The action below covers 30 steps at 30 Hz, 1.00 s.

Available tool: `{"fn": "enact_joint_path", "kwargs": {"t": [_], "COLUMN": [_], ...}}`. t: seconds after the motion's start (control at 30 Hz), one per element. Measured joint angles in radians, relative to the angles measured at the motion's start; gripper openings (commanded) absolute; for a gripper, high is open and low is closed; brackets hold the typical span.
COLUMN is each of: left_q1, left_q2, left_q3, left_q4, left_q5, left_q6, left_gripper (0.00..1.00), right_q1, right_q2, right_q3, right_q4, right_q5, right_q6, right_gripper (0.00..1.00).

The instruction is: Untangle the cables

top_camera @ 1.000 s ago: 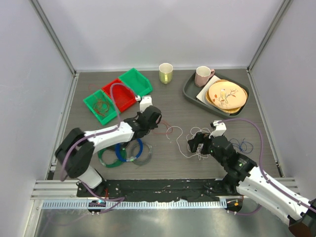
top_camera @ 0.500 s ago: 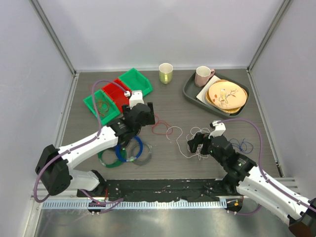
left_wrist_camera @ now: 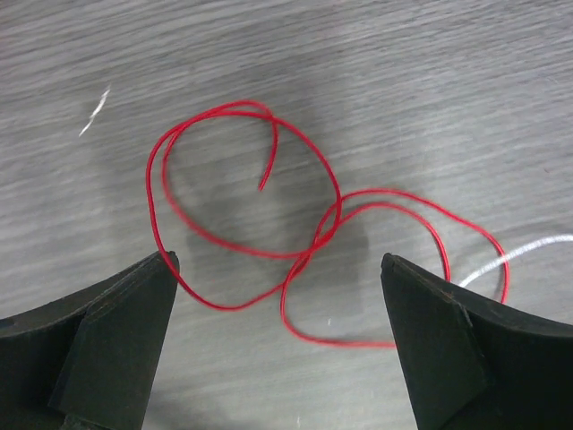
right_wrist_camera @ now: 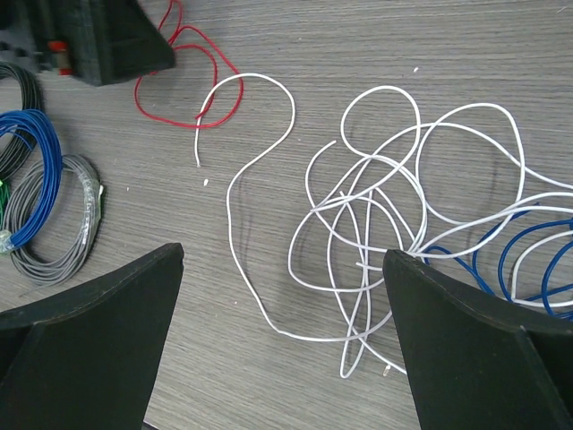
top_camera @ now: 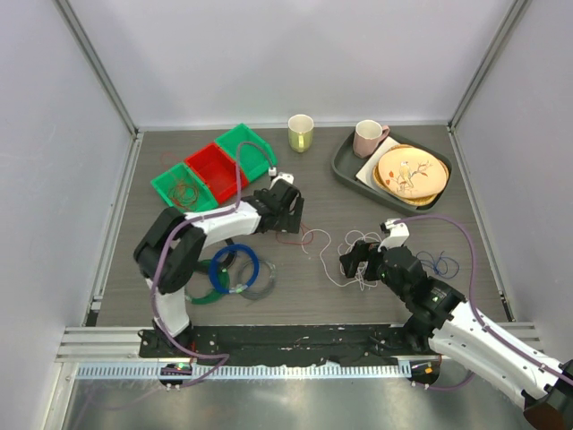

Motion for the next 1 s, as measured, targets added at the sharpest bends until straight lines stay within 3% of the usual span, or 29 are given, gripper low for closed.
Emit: {"fn": "enact_joint_path", "kwargs": {"t": [0.13, 0.23, 0.27, 0.43, 0.63, 0.67, 1.0], "left_q1": [0.012, 0.024, 0.028, 0.030, 0.026, 0.025, 0.024], "left_q2": [0.126, 0.140, 0.142, 0.159, 0.174, 0.177, 0.158], "left_q3": [0.088, 0.106, 0.109, 0.130, 0.147, 0.150, 0.129], "left_q4": [-0.014, -0.013, -0.016, -0.027, -0.028, -0.026, -0.015], "left_q5": [0.019, 0.029, 0.029, 0.041, 0.042, 0.043, 0.053], "left_q6": [0.026, 0.024, 0.024, 0.016, 0.011, 0.011, 0.003], "left_gripper": [0.99, 0.86, 0.76, 0.62, 0.17, 0.00, 0.00], "right_q1": [0.000, 0.000, 0.000, 0.000, 0.000, 0.000, 0.000], "right_q2": [-0.006, -0.008, -0.008, -0.008, -0.007, -0.007, 0.001], "right_q3": [0.000, 0.000, 0.000, 0.000, 0.000, 0.000, 0.000], "right_q4": [0.000, 0.000, 0.000, 0.000, 0.000, 0.000, 0.002], "right_q5": [-0.004, -0.004, -0.004, -0.004, -0.004, -0.004, -0.003], "right_q6": [0.000, 0.000, 0.000, 0.000, 0.000, 0.000, 0.000], "right_gripper": [0.99, 0.99, 0.99, 0.99, 0.99, 0.99, 0.99]}}
